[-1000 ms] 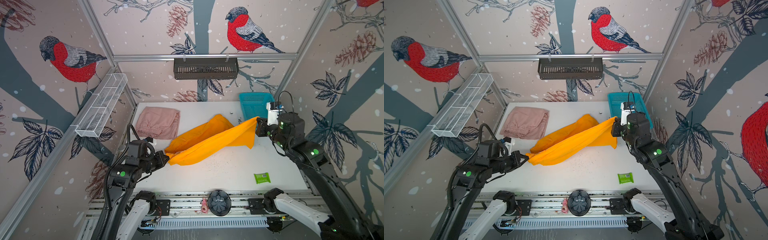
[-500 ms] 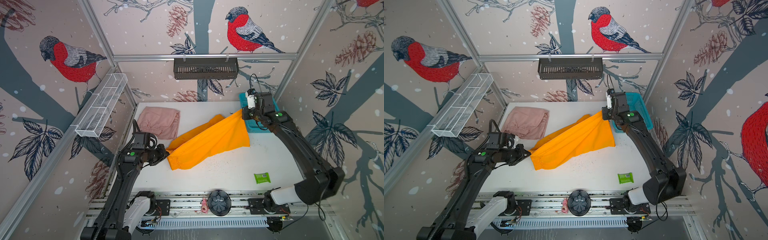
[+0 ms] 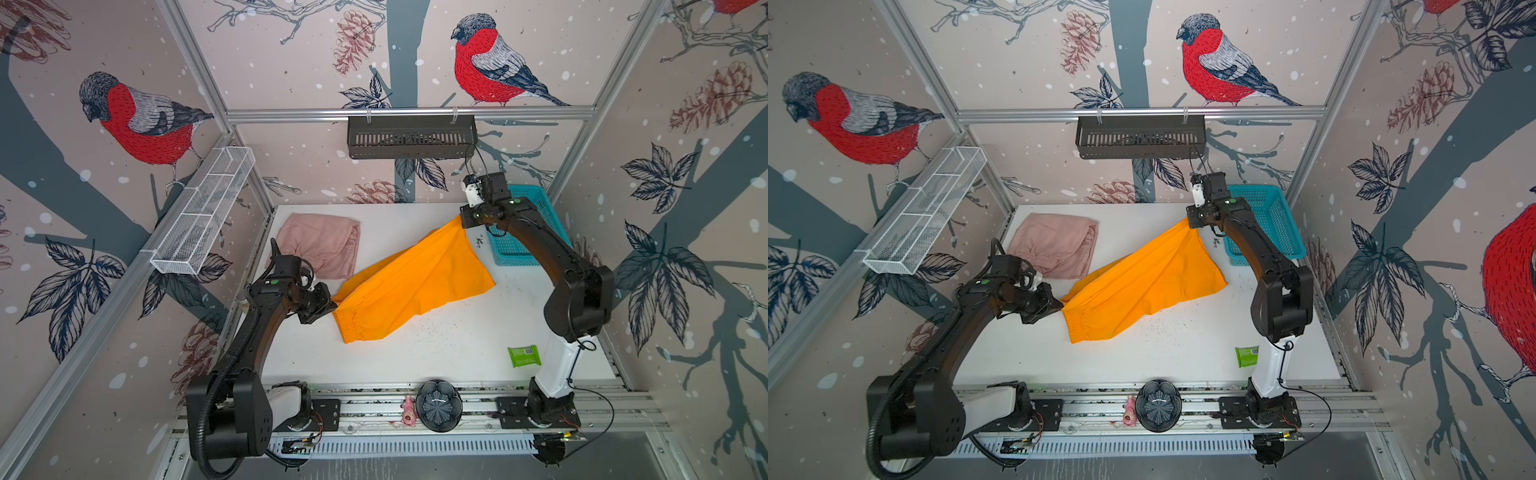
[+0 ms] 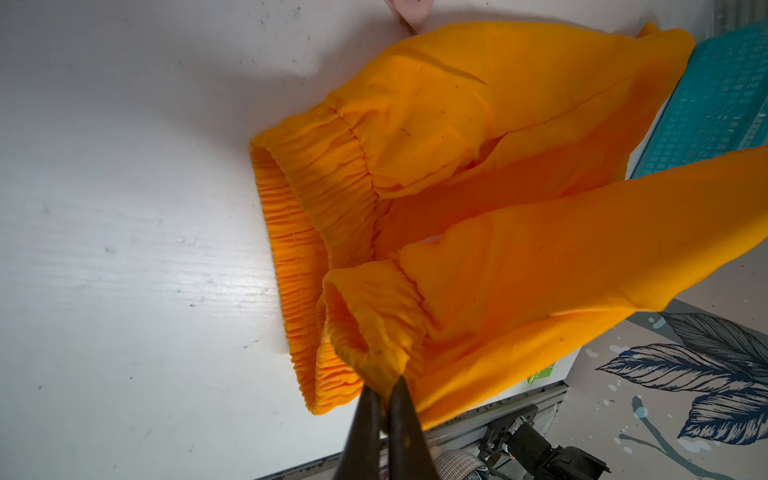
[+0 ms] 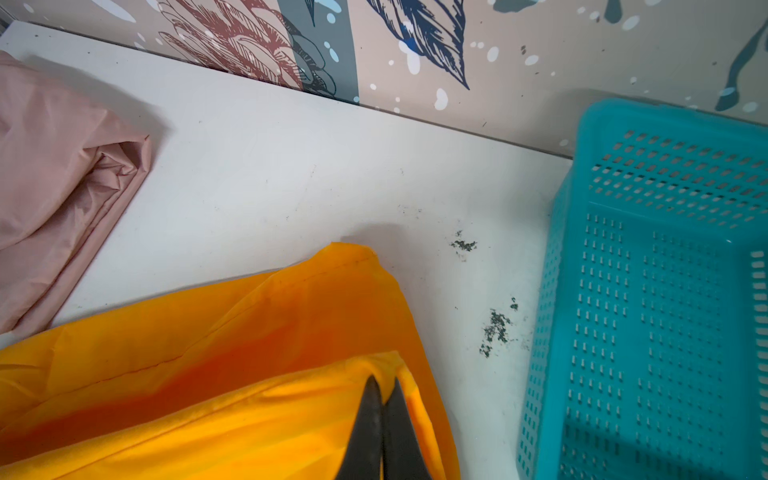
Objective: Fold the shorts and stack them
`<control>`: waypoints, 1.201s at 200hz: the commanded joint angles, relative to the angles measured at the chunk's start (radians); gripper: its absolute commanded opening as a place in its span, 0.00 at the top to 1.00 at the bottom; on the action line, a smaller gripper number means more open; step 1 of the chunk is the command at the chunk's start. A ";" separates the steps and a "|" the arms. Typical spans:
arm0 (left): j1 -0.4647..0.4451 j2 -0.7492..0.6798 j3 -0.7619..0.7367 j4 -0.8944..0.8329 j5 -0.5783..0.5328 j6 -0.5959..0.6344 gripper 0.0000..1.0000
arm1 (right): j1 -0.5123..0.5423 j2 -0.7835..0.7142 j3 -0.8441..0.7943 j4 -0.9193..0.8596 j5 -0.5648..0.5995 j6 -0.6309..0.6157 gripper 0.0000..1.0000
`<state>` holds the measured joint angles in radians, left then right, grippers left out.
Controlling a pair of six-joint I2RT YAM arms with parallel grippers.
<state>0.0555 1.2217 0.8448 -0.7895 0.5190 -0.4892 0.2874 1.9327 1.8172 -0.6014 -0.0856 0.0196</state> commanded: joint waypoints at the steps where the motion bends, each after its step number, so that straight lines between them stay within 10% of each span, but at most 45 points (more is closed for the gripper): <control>1: 0.013 0.027 -0.007 -0.026 -0.082 0.047 1.00 | -0.008 0.051 0.042 0.054 0.052 -0.018 1.00; 92: 0.035 0.129 -0.037 0.099 -0.160 0.052 1.00 | -0.005 0.277 0.173 0.112 -0.038 0.027 1.00; 131: 0.058 0.157 0.028 0.119 -0.215 0.044 0.24 | 0.005 0.322 0.199 0.166 -0.073 0.051 0.59; 159: 0.060 0.159 0.102 0.106 -0.260 0.027 0.14 | 0.012 0.308 0.195 0.211 -0.114 0.060 0.34; 199: 0.064 0.094 0.249 -0.026 -0.404 0.022 0.11 | 0.008 0.192 0.036 0.244 -0.119 0.054 0.28; 240: -0.058 -0.058 0.040 0.363 -0.016 -0.133 0.02 | -0.008 0.001 -0.338 0.377 -0.108 0.117 0.27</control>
<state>0.0769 1.2083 1.0164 -0.6563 0.2863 -0.4934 0.2867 2.0037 1.6295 -0.3180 -0.2012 0.0845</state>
